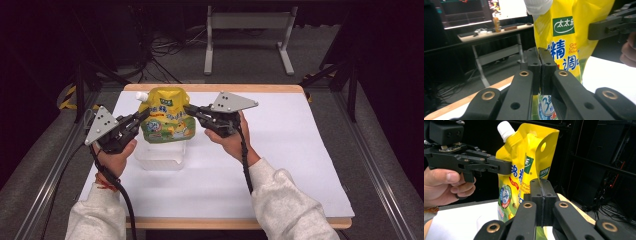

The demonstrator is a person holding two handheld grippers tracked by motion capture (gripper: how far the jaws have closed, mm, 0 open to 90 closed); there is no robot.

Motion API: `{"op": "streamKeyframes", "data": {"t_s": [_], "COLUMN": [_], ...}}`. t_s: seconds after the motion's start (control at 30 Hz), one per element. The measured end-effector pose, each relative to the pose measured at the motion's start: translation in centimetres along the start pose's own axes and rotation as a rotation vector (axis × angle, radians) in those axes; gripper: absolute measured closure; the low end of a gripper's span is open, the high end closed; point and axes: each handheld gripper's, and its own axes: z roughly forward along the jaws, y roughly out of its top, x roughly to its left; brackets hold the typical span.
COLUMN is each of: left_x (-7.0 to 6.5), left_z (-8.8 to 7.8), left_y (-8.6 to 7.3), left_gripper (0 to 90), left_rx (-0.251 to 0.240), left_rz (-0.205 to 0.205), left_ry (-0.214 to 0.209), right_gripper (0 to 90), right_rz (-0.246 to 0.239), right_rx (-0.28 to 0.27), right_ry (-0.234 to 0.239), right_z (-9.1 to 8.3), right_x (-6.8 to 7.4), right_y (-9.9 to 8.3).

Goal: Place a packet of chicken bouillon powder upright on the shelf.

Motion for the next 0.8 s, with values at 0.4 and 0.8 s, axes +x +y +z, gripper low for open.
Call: {"op": "streamKeyframes", "data": {"t_s": [0.4, 0.8], "left_x": [1.1, 2.2], "left_z": [1.3, 1.3], "left_y": [-1.7, -2.5], "left_gripper": [89.0, 88.6], "left_rx": [0.027, 0.062], "left_rz": [0.062, 0.065], "left_ry": [0.027, 0.007], "right_gripper": [90.0, 90.0], "right_rz": [0.082, 0.09], "right_rx": [-0.008, 0.015], "right_ry": [0.002, 0.017], "right_z": [2.7, 4.2], "right_x": [-1.2, -0.8], "right_y": [-2.2, -4.0]}}
